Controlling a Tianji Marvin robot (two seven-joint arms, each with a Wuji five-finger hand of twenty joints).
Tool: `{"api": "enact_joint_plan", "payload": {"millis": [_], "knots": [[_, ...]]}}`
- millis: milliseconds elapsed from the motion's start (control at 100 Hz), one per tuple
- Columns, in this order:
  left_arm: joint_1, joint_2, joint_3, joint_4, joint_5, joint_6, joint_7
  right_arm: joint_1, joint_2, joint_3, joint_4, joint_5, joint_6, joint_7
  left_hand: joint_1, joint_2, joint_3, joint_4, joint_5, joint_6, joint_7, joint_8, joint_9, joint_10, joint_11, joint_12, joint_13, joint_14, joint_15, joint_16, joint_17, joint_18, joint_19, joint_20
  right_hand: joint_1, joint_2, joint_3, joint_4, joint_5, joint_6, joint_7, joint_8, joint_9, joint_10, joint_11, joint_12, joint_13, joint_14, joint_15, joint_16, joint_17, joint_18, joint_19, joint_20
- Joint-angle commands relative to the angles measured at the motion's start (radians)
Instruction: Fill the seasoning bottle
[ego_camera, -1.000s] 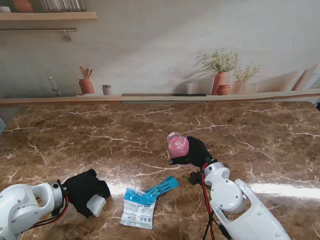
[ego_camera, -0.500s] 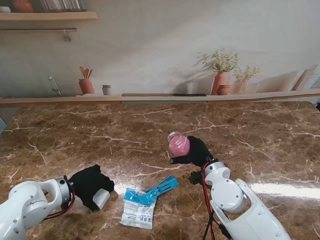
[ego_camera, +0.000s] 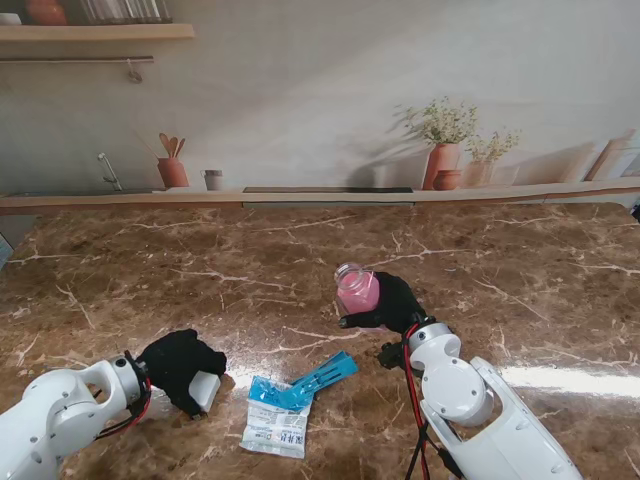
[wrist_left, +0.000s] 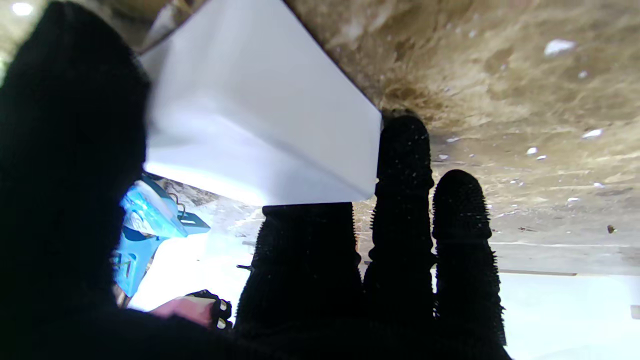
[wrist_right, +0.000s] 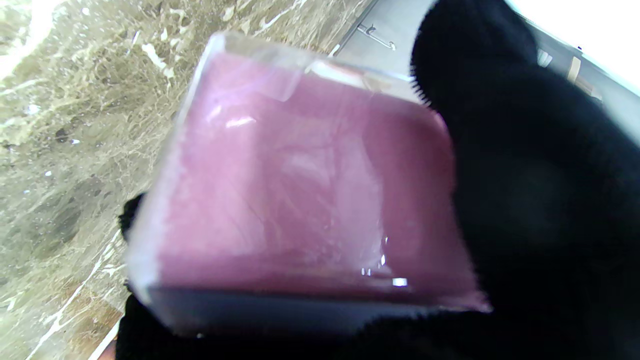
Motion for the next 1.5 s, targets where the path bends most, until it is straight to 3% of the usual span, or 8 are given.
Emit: {"api": "enact_joint_plan", "payload": {"millis": [0,200,510,750,930,1130,1280,1490], "knots": [[0.035,-0.003,0.011,0.046,0.015,0.017,-0.028,-0.007,-0.001,0.006,-0.015,0.002,0.008,0.013,0.386,0.168,0.253,0.032,0.182,-0.230,0.090,0.018,0.169,0.015,-0.202,-0.155,0.048,0.013,-0.035,-0.022,0.013,-0.003,0.044,0.002,0.213,0.406,0.397,-0.011,0.266,-0.135,0.256,0.037,0.117,-0.081,0.211,0.051,0.168,-0.163,0.838,0.086,-0.002,-0.143,0.087,0.036],[0.016,-0.018,-0.003,0.014,-0.063,0.040,-0.054,-0.018,0.002,0.022,-0.033,-0.008,0.018,0.020,0.376,0.161,0.273,0.029,0.263,-0.224,0.060,-0.069,0.221,0.026,-0.234,-0.192,0.077,0.024,-0.049,-0.055,0.033,0.004,0.038,0.009,0.214,0.406,0.397,-0.011,0.267,-0.132,0.258,0.038,0.117,-0.080,0.212,0.052,0.168,-0.163,0.838,0.086,-0.002,-0.143,0.086,0.037],[0.002,-0.038,-0.041,-0.094,-0.193,0.088,-0.107,-0.034,0.008,0.038,-0.061,-0.053,0.048,0.021,0.376,0.160,0.283,0.028,0.263,-0.219,0.069,-0.082,0.223,0.030,-0.235,-0.183,0.076,0.027,-0.041,-0.057,0.032,0.003,0.030,0.007,0.213,0.409,0.395,-0.011,0.267,-0.133,0.258,0.038,0.116,-0.079,0.213,0.052,0.168,-0.166,0.836,0.085,-0.002,-0.143,0.086,0.038],[-0.034,-0.047,-0.042,-0.218,-0.347,0.145,-0.197,-0.050,0.014,0.051,-0.103,-0.080,0.083,0.030,0.378,0.162,0.284,0.027,0.259,-0.215,0.072,-0.079,0.220,0.033,-0.234,-0.174,0.070,0.032,-0.034,-0.047,0.027,0.008,0.031,0.014,0.213,0.409,0.394,-0.011,0.269,-0.130,0.258,0.038,0.119,-0.079,0.215,0.053,0.175,-0.168,0.838,0.086,0.007,-0.148,0.087,0.038],[-0.093,-0.054,0.007,-0.309,-0.485,0.227,-0.248,-0.057,0.016,0.052,-0.118,-0.084,0.092,0.040,0.381,0.164,0.284,0.028,0.258,-0.209,0.072,-0.075,0.220,0.037,-0.235,-0.169,0.070,0.036,-0.031,-0.042,0.025,0.011,0.032,0.021,0.214,0.407,0.396,-0.010,0.273,-0.127,0.258,0.039,0.123,-0.077,0.218,0.054,0.181,-0.169,0.839,0.087,0.014,-0.151,0.088,0.039],[-0.198,-0.066,0.097,-0.350,-0.602,0.331,-0.272,-0.061,0.020,0.047,-0.124,-0.097,0.095,0.047,0.384,0.168,0.281,0.029,0.255,-0.204,0.071,-0.072,0.217,0.041,-0.236,-0.163,0.066,0.041,-0.030,-0.037,0.020,0.015,0.032,0.026,0.213,0.405,0.399,-0.010,0.278,-0.124,0.259,0.040,0.127,-0.074,0.225,0.060,0.186,-0.169,0.842,0.088,0.021,-0.152,0.088,0.038],[-0.262,-0.075,0.158,-0.366,-0.634,0.383,-0.267,-0.066,0.022,0.040,-0.134,-0.086,0.098,0.061,0.387,0.171,0.279,0.030,0.252,-0.200,0.071,-0.067,0.214,0.042,-0.237,-0.160,0.062,0.042,-0.030,-0.033,0.015,0.015,0.031,0.031,0.214,0.405,0.401,-0.010,0.281,-0.121,0.261,0.042,0.131,-0.073,0.229,0.064,0.190,-0.167,0.844,0.089,0.025,-0.153,0.088,0.037],[-0.340,-0.088,0.240,-0.358,-0.648,0.407,-0.239,-0.065,0.026,0.039,-0.148,-0.060,0.108,0.094,0.390,0.176,0.274,0.032,0.249,-0.201,0.068,-0.063,0.210,0.040,-0.238,-0.157,0.055,0.040,-0.034,-0.028,0.008,0.010,0.026,0.036,0.214,0.405,0.403,-0.010,0.284,-0.116,0.260,0.043,0.132,-0.069,0.231,0.068,0.194,-0.165,0.847,0.091,0.031,-0.152,0.088,0.037]]}}
